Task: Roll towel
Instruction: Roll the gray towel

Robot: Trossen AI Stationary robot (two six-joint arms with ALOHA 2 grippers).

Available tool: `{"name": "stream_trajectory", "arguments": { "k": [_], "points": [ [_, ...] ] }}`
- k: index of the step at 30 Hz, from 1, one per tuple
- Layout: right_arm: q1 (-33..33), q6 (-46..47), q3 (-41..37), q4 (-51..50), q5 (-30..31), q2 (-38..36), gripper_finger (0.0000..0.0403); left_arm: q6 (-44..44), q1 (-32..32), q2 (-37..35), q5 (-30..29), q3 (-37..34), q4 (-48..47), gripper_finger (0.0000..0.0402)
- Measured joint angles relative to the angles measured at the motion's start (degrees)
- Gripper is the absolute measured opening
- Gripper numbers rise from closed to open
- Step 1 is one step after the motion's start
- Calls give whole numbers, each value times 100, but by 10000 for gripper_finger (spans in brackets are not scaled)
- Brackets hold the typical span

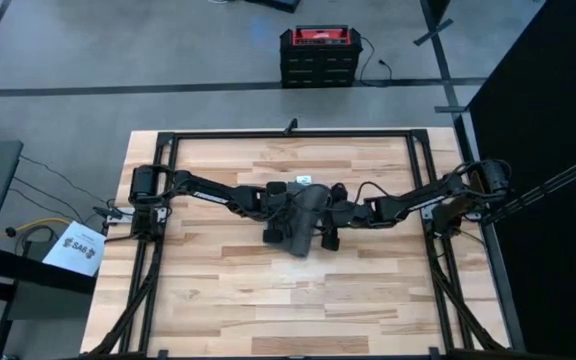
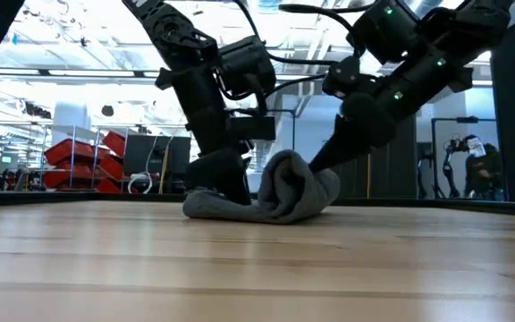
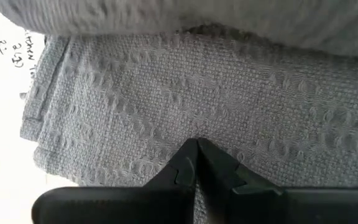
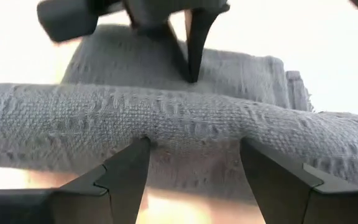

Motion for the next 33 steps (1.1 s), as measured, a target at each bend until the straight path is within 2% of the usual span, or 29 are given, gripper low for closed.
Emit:
{"name": "stream_trajectory", "arguments": {
  "k": [19,22,26,33],
  "points": [
    [-344,-431,915,104,-78,1258,240,244,-25,30,56,-14,207,0],
    [-426,-400,996,171,-250,1458,240,243,-25,-5,66,7,185,0],
    [-461,-382,1058,245,-333,1709,240,235,-25,-261,139,-25,-2,0],
    [-462,-365,1056,226,-331,1808,240,262,-67,-1232,82,-27,-591,0]
  ]
}}
